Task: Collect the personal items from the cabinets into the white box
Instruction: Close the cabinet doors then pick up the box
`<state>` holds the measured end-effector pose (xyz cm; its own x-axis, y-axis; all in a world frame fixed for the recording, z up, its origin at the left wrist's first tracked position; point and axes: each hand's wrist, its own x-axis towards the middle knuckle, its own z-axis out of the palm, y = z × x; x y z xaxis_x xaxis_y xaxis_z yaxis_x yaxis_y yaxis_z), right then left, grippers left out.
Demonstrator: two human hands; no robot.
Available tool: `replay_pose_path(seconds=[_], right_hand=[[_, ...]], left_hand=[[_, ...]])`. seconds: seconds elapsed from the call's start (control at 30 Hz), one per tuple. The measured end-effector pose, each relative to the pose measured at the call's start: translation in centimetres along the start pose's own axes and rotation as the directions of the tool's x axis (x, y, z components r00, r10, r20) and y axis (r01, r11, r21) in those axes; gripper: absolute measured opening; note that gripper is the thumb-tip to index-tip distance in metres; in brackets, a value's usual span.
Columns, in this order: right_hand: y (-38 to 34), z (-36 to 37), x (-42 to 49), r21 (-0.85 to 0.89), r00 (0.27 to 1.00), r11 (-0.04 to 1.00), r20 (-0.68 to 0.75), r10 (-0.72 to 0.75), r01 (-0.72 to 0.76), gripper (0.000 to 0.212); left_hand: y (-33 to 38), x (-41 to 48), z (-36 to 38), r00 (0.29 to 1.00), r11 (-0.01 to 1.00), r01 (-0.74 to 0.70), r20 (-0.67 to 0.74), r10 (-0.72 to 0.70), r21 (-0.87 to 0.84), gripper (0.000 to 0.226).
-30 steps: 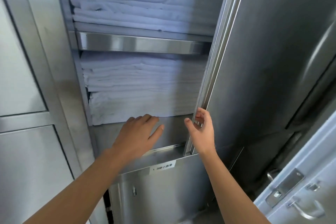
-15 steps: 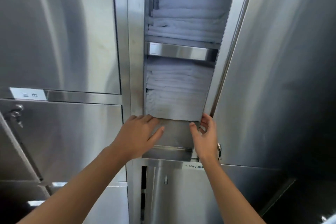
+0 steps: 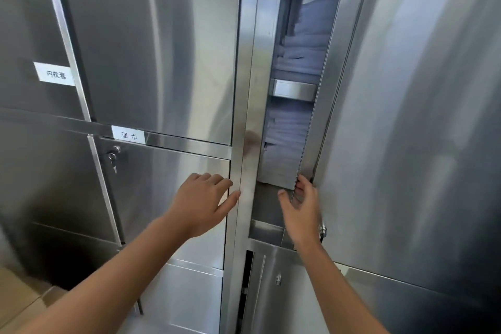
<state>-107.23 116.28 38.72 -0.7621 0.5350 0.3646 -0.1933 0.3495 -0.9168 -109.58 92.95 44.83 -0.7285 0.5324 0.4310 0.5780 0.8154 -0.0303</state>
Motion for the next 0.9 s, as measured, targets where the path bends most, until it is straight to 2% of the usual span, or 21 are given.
replay_pose_path(seconds=[0.2, 0.4, 0.9], right_hand=[[-0.5, 2.4, -0.1, -0.034, 0.995, 0.999, 0.096, 0.007, -0.004, 0.064], [-1.4, 4.2, -0.3, 0.02, 0.984, 1.0, 0.18, 0.015, -0.019, 0.067], [-1.7, 5.7, 0.0, -0.036, 0.955, 0.999, 0.294, 0.022, -0.012, 0.071]], left_hand=[[-0.7, -0.7, -0.1, 1.0, 1.0, 0.025, 0.01, -0.025, -0.004, 0.065], [-1.5, -0.7, -0.2, 0.999, 0.999, 0.044, 0.001, -0.044, 0.002, 0.065], [-2.5, -0.5, 0.1, 0.998, 0.997, 0.062, -0.025, -0.063, -0.037, 0.059]])
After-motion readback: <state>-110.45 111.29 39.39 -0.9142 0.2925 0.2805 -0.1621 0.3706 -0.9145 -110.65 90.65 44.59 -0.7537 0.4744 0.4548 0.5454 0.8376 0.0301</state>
